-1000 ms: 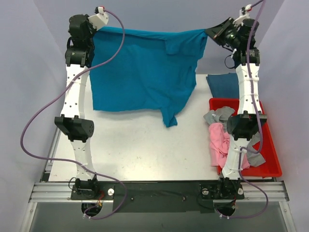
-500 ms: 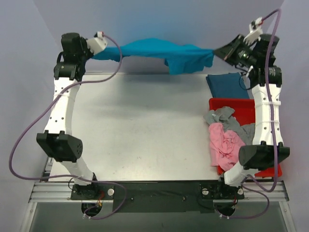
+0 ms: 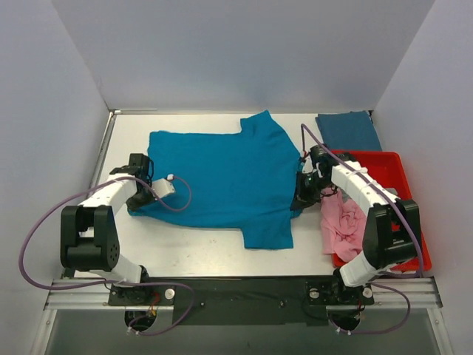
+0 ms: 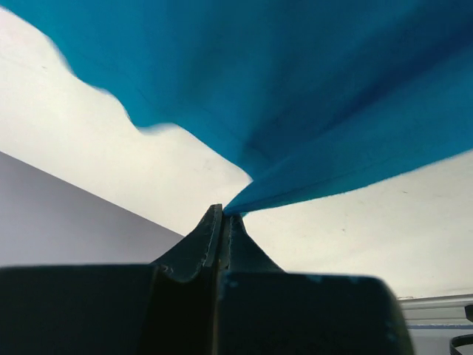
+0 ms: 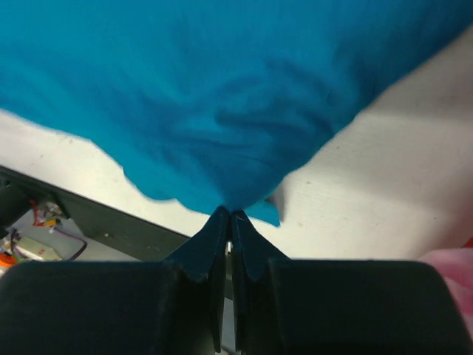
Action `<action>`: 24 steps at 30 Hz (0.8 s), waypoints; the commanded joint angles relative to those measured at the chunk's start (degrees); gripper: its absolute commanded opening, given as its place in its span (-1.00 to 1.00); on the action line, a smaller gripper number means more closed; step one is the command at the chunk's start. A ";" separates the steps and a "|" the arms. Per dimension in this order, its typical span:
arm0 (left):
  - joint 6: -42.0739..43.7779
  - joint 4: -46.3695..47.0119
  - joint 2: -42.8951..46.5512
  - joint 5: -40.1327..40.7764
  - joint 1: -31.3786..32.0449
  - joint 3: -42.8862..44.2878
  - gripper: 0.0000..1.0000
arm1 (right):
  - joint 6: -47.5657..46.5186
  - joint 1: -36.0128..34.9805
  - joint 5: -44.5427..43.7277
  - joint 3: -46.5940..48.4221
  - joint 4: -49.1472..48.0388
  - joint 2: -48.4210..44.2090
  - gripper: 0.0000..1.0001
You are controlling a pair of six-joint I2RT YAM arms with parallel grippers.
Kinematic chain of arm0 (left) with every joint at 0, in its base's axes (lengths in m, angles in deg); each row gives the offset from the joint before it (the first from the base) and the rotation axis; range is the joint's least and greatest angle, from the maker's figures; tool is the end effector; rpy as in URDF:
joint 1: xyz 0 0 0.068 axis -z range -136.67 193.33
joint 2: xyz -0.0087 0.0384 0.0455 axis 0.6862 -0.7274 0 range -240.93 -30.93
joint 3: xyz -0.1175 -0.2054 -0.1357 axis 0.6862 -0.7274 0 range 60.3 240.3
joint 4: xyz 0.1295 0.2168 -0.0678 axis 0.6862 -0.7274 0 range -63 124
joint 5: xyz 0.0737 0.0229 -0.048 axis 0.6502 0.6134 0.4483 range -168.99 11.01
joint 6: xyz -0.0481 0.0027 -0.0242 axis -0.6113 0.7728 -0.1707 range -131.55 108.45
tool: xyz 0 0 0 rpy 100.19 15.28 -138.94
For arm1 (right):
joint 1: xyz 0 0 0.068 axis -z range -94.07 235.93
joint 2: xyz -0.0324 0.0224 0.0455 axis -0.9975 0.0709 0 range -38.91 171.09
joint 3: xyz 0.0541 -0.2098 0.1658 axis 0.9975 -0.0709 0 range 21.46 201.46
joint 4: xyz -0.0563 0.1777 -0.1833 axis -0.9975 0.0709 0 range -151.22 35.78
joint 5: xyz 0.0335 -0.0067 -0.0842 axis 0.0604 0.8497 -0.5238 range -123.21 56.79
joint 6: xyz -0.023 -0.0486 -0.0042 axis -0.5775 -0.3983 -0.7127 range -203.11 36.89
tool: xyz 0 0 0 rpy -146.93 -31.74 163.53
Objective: Fold and stack the t-shirts
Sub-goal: Flatten out the tshirt, then grap the side of the flattened tshirt closest away from the robot with both arms
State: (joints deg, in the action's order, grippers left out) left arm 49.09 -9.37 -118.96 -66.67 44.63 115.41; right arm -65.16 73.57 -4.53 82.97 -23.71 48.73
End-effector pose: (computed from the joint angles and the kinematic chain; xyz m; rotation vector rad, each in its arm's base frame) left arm 0.2751 0.0014 0.1889 1.5130 2.5970 0.4609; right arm 0.2916 0.0813 0.2289 -0.0300 2.7145 0.8347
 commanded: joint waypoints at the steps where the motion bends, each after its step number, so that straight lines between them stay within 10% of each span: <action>1: 0.00 5.41 4.18 1.66 -0.25 -2.63 -1.00 | 0.33 -2.14 -6.44 1.76 -1.31 2.27 -1.00; 4: -0.61 4.18 4.62 1.13 -0.25 -3.96 -1.00 | 0.77 -2.32 -10.91 2.55 -0.87 5.34 -0.99; 7: -1.92 1.81 4.71 -0.44 -0.25 -3.87 -1.00 | 0.59 -2.58 -13.13 3.78 -0.43 6.84 -0.25; 10: -2.90 -0.65 4.97 -1.86 0.02 -2.73 -1.00 | 0.33 -3.37 -18.12 5.02 3.34 5.19 0.02; 17: -5.00 -1.71 5.32 -2.47 0.37 -2.73 -1.00 | 5.84 -14.94 -21.57 -9.01 4.60 -11.24 0.08; 24: -6.41 -3.21 6.38 -3.00 1.86 -2.20 -1.00 | 8.32 -18.66 -19.72 -17.92 -7.36 -5.73 0.07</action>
State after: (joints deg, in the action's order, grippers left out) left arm 44.13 -10.57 -114.90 -67.74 45.51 111.34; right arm -58.84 55.06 -22.93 68.07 -25.72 38.56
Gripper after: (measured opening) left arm 0.029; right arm 0.537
